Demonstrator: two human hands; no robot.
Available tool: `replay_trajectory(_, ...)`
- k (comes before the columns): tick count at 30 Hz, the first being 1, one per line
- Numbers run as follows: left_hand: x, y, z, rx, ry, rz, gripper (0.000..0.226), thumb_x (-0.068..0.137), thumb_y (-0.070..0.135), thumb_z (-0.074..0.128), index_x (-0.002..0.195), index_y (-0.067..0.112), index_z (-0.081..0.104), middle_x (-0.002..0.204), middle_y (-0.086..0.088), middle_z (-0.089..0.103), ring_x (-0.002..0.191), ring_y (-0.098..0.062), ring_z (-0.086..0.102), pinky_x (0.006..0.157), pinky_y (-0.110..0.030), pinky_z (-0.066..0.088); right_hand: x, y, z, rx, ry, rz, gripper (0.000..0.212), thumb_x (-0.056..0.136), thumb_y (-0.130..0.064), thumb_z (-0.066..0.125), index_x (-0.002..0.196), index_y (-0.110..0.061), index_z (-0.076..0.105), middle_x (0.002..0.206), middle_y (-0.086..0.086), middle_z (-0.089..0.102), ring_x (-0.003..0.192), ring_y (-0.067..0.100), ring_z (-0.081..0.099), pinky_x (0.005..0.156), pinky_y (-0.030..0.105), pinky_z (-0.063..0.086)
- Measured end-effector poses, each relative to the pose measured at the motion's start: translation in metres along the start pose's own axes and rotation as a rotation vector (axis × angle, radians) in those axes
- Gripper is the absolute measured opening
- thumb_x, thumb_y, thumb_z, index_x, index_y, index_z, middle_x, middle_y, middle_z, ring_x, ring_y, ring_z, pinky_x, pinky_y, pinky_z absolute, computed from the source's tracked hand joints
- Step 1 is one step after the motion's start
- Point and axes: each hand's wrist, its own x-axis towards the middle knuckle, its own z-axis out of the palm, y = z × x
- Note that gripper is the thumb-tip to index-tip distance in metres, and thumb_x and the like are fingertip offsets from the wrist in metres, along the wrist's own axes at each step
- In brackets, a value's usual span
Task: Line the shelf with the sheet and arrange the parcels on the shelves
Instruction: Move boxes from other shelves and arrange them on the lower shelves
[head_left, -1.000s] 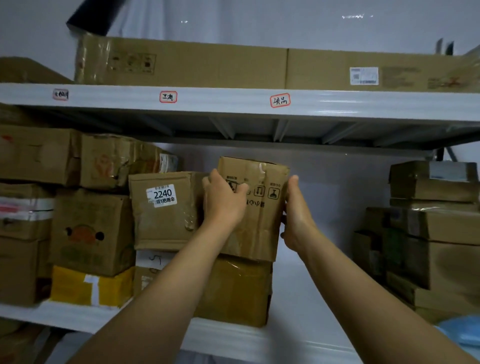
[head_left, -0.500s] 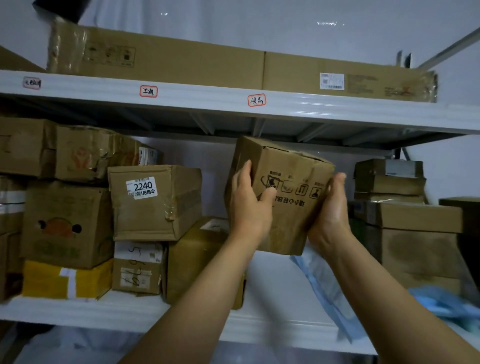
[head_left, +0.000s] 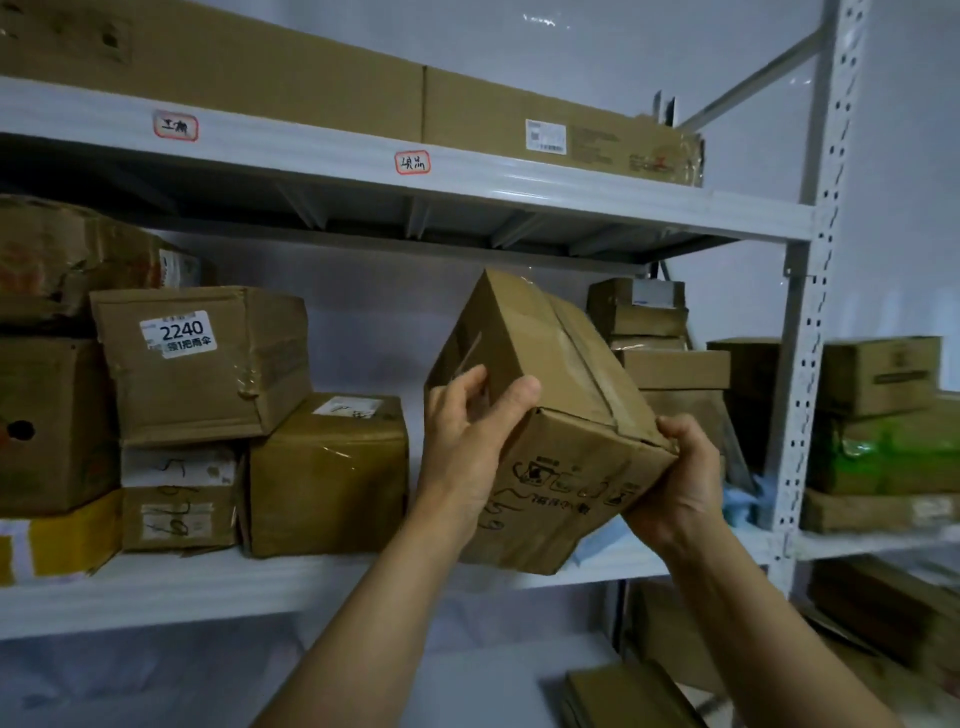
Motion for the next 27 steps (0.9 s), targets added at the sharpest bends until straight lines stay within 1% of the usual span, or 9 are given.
replay_trajectory(2, -0.012, -0.007, 0.010, 0.112, -0.037, 0.005, 0.082, 0.049, 0.069, 0.066, 0.121, 0.034, 0.051, 0.121, 0.011, 0.040, 0.116, -0.012, 0.049, 0.100, -0.038, 0.046, -0.018, -0.003, -0.018, -0.056, 0.032, 0.036, 0.030, 0.046, -0.037, 0.068, 0.065, -0.015, 0.066, 0.072, 0.006, 0.063, 0.072, 0.022, 0.056, 0.067, 0.030, 0.041)
replay_trajectory(4, -0.024, -0.016, 0.021, 0.189, -0.109, 0.004, 0.071, 0.044, 0.076, 0.064, 0.106, 0.043, 0.051, 0.122, 0.011, 0.041, 0.117, -0.011, 0.048, 0.102, -0.040, 0.044, -0.035, -0.007, -0.038, -0.122, 0.158, 0.027, 0.033, 0.071, -0.044, 0.057, 0.055, -0.016, 0.064, 0.071, 0.008, 0.060, 0.069, 0.023, 0.056, 0.067, 0.030, 0.044)
replay_trajectory(7, -0.036, -0.030, 0.034, 0.266, -0.239, 0.005, 0.068, 0.042, 0.082, 0.065, 0.095, 0.043, 0.047, 0.125, 0.006, 0.049, 0.116, -0.012, 0.051, 0.098, -0.035, 0.046, -0.054, -0.011, -0.069, -0.288, 0.334, 0.139, 0.066, 0.077, -0.070, 0.046, 0.084, -0.007, 0.064, 0.089, 0.016, 0.064, 0.080, 0.031, 0.061, 0.074, 0.037, 0.049)
replay_trajectory(10, -0.045, -0.041, 0.040, 0.376, -0.406, -0.001, 0.067, 0.044, 0.067, 0.068, 0.102, 0.039, 0.051, 0.127, 0.008, 0.051, 0.116, -0.005, 0.050, 0.092, -0.023, 0.045, -0.070, -0.010, -0.091, -0.281, 0.418, 0.250, 0.084, 0.081, -0.078, 0.030, 0.115, -0.008, 0.061, 0.110, 0.018, 0.064, 0.102, 0.035, 0.060, 0.081, 0.044, 0.049)
replay_trajectory(14, -0.056, -0.054, 0.043, 0.538, -0.625, 0.057, 0.082, 0.051, 0.047, 0.079, 0.127, 0.031, 0.052, 0.129, 0.017, 0.046, 0.116, 0.002, 0.045, 0.085, 0.000, 0.033, -0.089, 0.010, -0.121, -0.066, 0.500, 0.341, 0.090, 0.078, -0.084, 0.017, 0.126, -0.019, 0.056, 0.123, 0.017, 0.060, 0.111, 0.039, 0.056, 0.089, 0.053, 0.046)
replay_trajectory(18, -0.077, -0.085, 0.044, 0.620, -0.757, 0.065, 0.059, 0.071, 0.028, 0.081, 0.125, 0.022, 0.061, 0.131, 0.015, 0.050, 0.122, 0.005, 0.039, 0.092, 0.009, 0.019, -0.115, 0.051, -0.159, 0.104, 0.688, 0.408, 0.091, 0.079, -0.082, 0.012, 0.131, -0.021, 0.056, 0.131, 0.018, 0.056, 0.117, 0.042, 0.051, 0.102, 0.059, 0.037)
replay_trajectory(21, -0.097, -0.116, 0.041, 0.632, -0.769, 0.004, 0.035, 0.083, 0.014, 0.070, 0.118, 0.017, 0.067, 0.134, 0.008, 0.055, 0.122, 0.001, 0.042, 0.092, 0.007, 0.021, -0.136, 0.090, -0.179, 0.173, 0.827, 0.468, 0.092, 0.074, -0.086, 0.016, 0.127, -0.023, 0.059, 0.129, 0.016, 0.058, 0.115, 0.042, 0.052, 0.101, 0.061, 0.038)
replay_trajectory(23, -0.108, -0.135, 0.035, 0.677, -0.750, -0.067, 0.039, 0.080, 0.019, 0.073, 0.118, 0.025, 0.066, 0.141, 0.011, 0.047, 0.126, 0.000, 0.037, 0.099, -0.002, 0.024, -0.151, 0.115, -0.189, 0.164, 0.907, 0.514, 0.090, 0.073, -0.085, 0.018, 0.124, -0.025, 0.060, 0.126, 0.014, 0.060, 0.114, 0.041, 0.053, 0.100, 0.061, 0.038)
replay_trajectory(27, -0.124, -0.176, 0.009, 0.985, -0.696, -0.377, 0.111, 0.053, 0.057, 0.082, 0.145, 0.042, 0.023, 0.158, 0.010, 0.004, 0.146, -0.016, 0.003, 0.118, -0.048, 0.008, -0.176, 0.160, -0.203, 0.120, 0.967, 0.604, 0.085, 0.073, -0.084, 0.023, 0.120, -0.026, 0.063, 0.117, 0.013, 0.064, 0.106, 0.038, 0.057, 0.094, 0.056, 0.045)
